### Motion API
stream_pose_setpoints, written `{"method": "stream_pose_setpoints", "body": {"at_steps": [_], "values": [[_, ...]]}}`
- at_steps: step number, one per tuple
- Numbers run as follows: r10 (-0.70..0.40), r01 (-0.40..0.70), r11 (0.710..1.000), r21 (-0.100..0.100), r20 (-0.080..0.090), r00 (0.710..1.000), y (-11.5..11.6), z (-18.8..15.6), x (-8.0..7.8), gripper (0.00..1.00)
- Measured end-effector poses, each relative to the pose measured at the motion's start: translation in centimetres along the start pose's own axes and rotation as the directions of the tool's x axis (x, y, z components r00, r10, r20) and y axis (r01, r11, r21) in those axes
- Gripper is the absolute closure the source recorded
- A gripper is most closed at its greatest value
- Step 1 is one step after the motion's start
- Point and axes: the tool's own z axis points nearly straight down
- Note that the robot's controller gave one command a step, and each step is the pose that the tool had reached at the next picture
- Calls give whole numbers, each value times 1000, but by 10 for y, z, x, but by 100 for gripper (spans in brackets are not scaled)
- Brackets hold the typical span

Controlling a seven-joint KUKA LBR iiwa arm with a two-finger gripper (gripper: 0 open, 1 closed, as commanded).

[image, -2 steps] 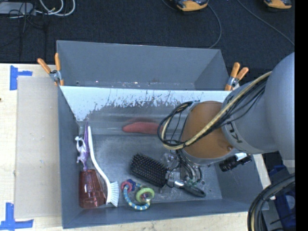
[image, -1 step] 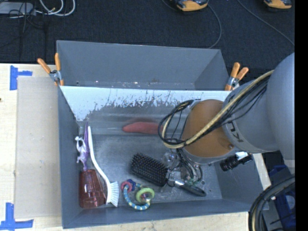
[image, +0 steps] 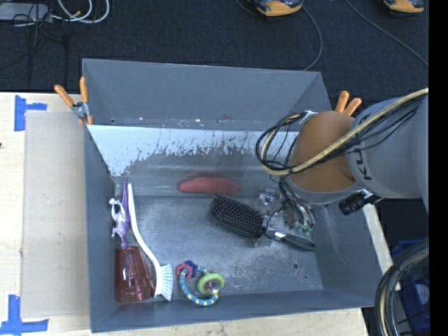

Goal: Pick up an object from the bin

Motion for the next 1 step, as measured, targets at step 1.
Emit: {"method": "stream_pose_setpoints", "body": {"at_steps": [1], "values": [[0,0,1000,0,0,1000,0,0,0,100]]}}
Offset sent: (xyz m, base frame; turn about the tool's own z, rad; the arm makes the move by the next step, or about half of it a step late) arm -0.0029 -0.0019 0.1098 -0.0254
